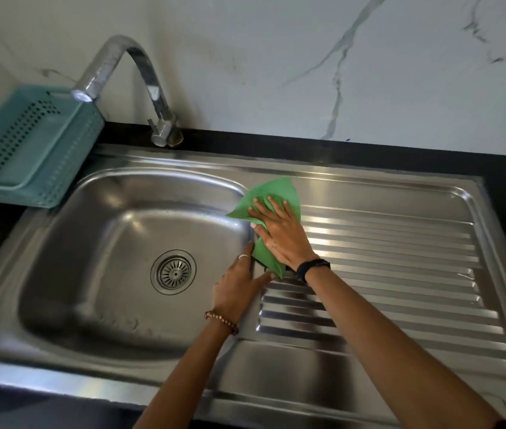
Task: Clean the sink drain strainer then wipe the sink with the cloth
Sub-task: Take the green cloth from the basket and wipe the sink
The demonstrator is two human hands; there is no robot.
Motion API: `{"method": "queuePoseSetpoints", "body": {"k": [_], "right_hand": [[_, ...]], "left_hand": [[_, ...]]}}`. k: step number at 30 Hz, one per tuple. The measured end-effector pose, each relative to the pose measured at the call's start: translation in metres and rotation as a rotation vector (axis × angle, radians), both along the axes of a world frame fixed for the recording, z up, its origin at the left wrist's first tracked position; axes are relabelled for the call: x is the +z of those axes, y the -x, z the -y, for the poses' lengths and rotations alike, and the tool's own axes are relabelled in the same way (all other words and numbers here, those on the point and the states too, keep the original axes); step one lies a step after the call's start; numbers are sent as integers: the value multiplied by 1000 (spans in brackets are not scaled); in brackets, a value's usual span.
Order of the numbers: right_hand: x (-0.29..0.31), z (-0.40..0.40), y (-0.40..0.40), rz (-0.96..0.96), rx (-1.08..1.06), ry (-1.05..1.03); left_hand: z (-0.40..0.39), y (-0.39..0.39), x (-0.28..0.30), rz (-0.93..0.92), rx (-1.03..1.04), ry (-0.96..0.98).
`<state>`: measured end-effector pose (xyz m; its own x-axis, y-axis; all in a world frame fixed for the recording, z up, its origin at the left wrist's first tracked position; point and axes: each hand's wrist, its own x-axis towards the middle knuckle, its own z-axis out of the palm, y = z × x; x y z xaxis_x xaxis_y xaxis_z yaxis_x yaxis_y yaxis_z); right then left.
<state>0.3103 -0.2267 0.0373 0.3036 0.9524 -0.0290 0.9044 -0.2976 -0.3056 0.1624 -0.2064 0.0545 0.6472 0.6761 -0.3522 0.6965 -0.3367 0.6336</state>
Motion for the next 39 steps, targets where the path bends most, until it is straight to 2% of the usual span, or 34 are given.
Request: {"method": "queuePoseSetpoints", "body": {"k": [3,6,12,15,19,21,24,31,39], "right_hand": [[2,13,2,2,73,7],[2,35,-3,-10,55,-16],[-2,107,-34,-17,-121,-52],[0,151,-63,10,-223,-34],[6,202,-96,39,-354,-22],[9,222,-109,65,-435,-9],[13,246,-126,142,-538,45],[16,271,-131,173,-720,71],[12,282,-104,53,-749,34]], "left_hand": [[3,-2,6,6,-11,-24],[10,-7,11,-14,-61,-106],[53,-30,18,-8,-180,-291],[88,-62,22,-35,-330,-309],[124,-98,26,-73,-430,-228],[133,-108,28,-111,-430,-172],[135,-114,28,-177,-443,-187],[133,-113,23,-189,-460,-202],[140,-82,7,-48,-337,-320]]}}
